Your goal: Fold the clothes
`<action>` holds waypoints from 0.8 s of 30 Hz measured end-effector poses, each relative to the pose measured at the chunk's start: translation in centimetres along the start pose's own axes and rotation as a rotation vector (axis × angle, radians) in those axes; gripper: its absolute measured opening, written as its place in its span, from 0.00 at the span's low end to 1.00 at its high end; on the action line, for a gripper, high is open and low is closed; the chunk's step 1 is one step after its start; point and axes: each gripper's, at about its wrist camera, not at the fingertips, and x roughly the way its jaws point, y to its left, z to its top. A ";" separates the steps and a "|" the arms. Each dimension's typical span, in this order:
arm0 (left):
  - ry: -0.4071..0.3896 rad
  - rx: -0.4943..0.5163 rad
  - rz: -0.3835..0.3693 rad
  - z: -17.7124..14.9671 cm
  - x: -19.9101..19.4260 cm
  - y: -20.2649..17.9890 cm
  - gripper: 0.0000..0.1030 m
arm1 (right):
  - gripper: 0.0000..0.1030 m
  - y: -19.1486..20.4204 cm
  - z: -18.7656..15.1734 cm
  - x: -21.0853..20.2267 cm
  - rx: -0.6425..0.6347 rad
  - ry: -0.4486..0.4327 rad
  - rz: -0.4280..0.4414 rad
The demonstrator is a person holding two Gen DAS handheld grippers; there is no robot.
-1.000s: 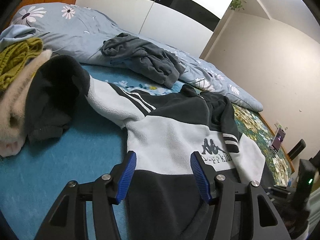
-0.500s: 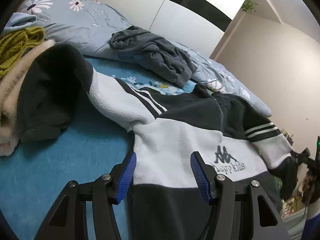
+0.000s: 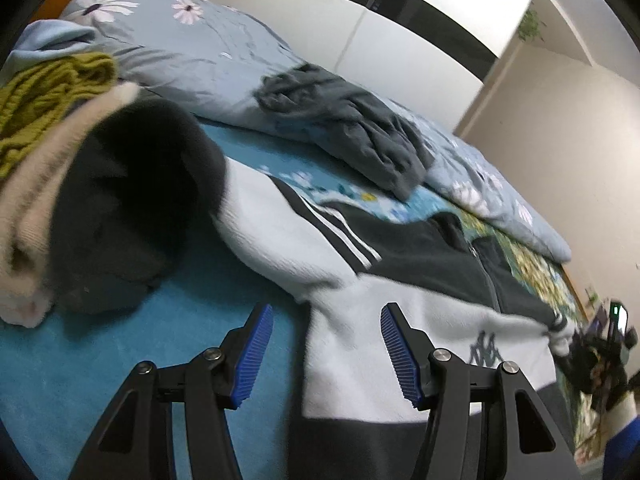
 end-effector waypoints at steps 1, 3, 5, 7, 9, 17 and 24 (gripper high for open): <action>-0.013 -0.020 0.003 0.3 -0.2 0.6 0.59 | 0.06 0.1 -0.1 -0.2 -0.009 -0.001 -0.004; -0.039 -0.062 0.003 1.0 -0.5 1.7 0.59 | 0.06 0.1 -0.1 -0.8 -0.017 -0.007 -0.005; -0.062 -0.112 0.004 1.8 -0.4 3.0 0.59 | 0.07 0.0 0.1 -1.6 -0.017 -0.016 -0.004; -0.086 -0.163 0.008 2.9 -0.1 4.1 0.59 | 0.16 0.1 0.1 -2.6 -0.016 -0.032 -0.003; -0.110 -0.218 0.011 4.1 0.3 5.3 0.59 | 0.27 0.3 -0.1 -4.0 -0.018 -0.054 0.004; -0.214 -0.383 0.016 8.2 2.1 8.1 0.36 | 0.35 3.4 -3.3 -10.4 -0.100 -0.132 0.133; -0.203 -0.057 -0.076 7.9 1.0 -0.6 0.10 | 0.35 6.2 -6.6 -12.6 -0.150 -0.126 0.236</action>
